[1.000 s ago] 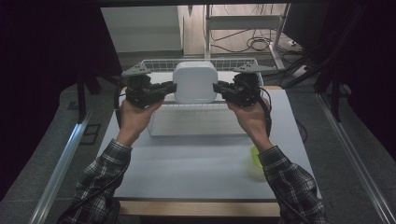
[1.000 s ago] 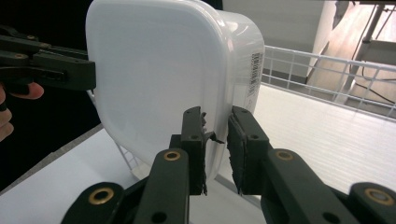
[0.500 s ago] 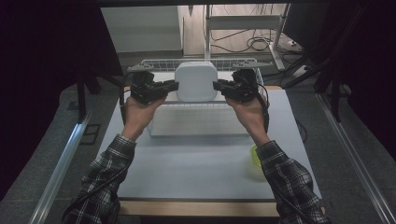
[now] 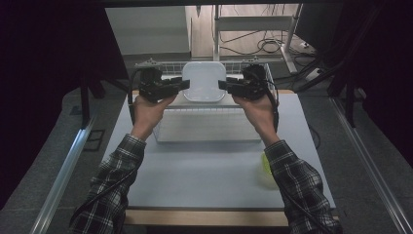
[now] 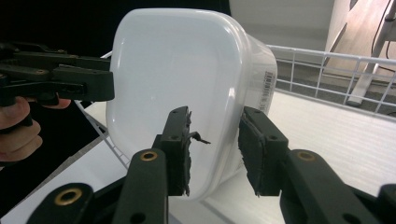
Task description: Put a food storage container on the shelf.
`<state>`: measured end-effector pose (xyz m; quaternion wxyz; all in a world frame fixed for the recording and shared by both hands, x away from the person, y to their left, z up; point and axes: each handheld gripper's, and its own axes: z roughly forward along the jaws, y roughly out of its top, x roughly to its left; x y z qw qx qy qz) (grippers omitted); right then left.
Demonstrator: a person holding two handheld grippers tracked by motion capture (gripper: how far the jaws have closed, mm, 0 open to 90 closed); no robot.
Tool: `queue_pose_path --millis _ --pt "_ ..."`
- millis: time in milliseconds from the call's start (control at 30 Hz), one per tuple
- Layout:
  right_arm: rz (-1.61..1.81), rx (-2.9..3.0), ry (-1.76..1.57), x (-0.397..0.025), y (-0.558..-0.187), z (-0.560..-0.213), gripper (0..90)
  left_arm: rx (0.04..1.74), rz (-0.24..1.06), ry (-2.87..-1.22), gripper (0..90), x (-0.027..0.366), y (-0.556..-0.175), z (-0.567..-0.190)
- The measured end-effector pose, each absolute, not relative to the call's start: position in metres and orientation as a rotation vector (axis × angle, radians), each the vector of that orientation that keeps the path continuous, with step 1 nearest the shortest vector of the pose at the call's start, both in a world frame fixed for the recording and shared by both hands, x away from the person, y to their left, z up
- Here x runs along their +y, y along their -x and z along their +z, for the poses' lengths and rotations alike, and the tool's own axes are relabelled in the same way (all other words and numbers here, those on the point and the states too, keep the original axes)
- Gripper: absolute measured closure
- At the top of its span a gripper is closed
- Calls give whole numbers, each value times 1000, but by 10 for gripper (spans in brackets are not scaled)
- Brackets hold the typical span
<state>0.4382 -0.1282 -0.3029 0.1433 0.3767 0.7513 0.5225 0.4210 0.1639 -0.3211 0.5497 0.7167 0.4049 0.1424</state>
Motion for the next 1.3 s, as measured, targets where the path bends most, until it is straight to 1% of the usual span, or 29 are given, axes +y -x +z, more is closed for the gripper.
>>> queue_pose_path --millis 200,400,567,633,733,900,1033,1067,1100,1200,1300 --pt "1464 2160 -1091 -124 -447 -304 588 980 338 -1700 594 160 -431 -324" --pt "1469 2152 -1116 -122 -454 -306 544 997 301 -1667 574 161 -438 -326" --pt "1410 2123 -1110 -118 -455 -307 518 1031 301 -1668 505 162 -444 -327" --pt "1410 2120 -1111 -117 -456 -307 532 1038 304 -1661 491 163 -446 -328" --pt "1409 2113 -1108 -115 -456 -307 536 1055 323 -1653 462 162 -449 -328" --pt "1417 2101 -1105 -114 -456 -307 537 1077 368 -1666 447 159 -455 -325" --pt "1417 2091 -1106 -114 -457 -307 510 1077 404 -1690 446 156 -455 -323" --pt "1417 2091 -1106 -114 -457 -307 510 1077 404 -1690 428 156 -455 -323" --pt "1404 2086 -1082 -115 -457 -307 464 1060 422 -1703 400 155 -453 -322" --pt "1421 2093 -1057 -119 -456 -307 399 1021 402 -1678 333 156 -448 -322" --pt "1456 2100 -1046 -124 -454 -308 325 991 372 -1695 255 155 -443 -322"
